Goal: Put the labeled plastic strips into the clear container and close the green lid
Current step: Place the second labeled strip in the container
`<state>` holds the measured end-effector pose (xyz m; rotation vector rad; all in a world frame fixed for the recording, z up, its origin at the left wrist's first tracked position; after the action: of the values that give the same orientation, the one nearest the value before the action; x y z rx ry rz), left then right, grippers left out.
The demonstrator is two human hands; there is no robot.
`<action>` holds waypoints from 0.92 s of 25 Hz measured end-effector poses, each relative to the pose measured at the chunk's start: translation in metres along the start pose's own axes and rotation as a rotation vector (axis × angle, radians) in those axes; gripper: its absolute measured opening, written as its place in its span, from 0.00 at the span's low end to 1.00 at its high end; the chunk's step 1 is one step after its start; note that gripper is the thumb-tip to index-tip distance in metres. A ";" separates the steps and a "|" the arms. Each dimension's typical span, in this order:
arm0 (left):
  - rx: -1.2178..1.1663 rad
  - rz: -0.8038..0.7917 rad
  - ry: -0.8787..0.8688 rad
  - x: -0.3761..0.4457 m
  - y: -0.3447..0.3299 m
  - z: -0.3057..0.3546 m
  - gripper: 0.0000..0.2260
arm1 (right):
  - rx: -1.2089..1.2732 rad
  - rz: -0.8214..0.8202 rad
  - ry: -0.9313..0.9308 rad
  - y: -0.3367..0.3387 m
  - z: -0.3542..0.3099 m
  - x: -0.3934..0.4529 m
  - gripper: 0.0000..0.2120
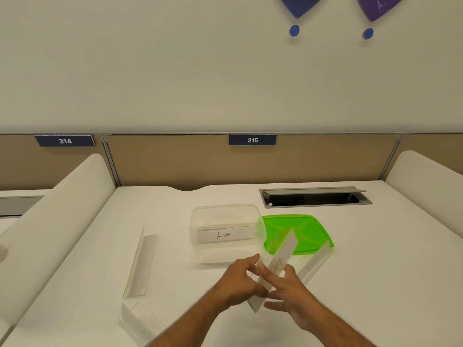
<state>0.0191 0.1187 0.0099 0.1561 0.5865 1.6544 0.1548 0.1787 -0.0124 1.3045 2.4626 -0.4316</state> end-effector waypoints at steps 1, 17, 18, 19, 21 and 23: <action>0.032 -0.003 -0.020 0.000 0.006 0.002 0.30 | 0.031 0.014 0.051 0.002 -0.005 0.003 0.48; 0.471 -0.047 -0.079 0.027 0.123 0.009 0.31 | -1.247 -0.055 0.765 0.023 -0.111 0.060 0.34; 0.544 -0.038 -0.083 0.031 0.128 0.007 0.30 | -1.255 -0.053 0.745 0.021 -0.115 0.066 0.34; 0.611 -0.033 -0.079 0.036 0.133 0.006 0.29 | -1.264 -0.052 0.723 0.018 -0.118 0.073 0.34; 0.709 -0.016 -0.055 0.047 0.143 0.002 0.27 | -1.302 -0.064 0.678 0.014 -0.122 0.088 0.33; 0.794 0.000 -0.042 0.058 0.150 -0.001 0.26 | -1.360 -0.082 0.621 0.009 -0.125 0.103 0.30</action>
<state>-0.1246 0.1651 0.0641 0.7616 1.1846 1.3342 0.0899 0.3102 0.0568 0.7064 2.2611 1.5651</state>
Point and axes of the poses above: each hand's wrist, its own x-axis towards the middle knuckle, its own y-axis out of the back of the hand, z = x × y, the point moved 3 cm from there along x, towards the middle knuckle, and after that the axes turned 6 degrees about x, right-handed, at the moved point
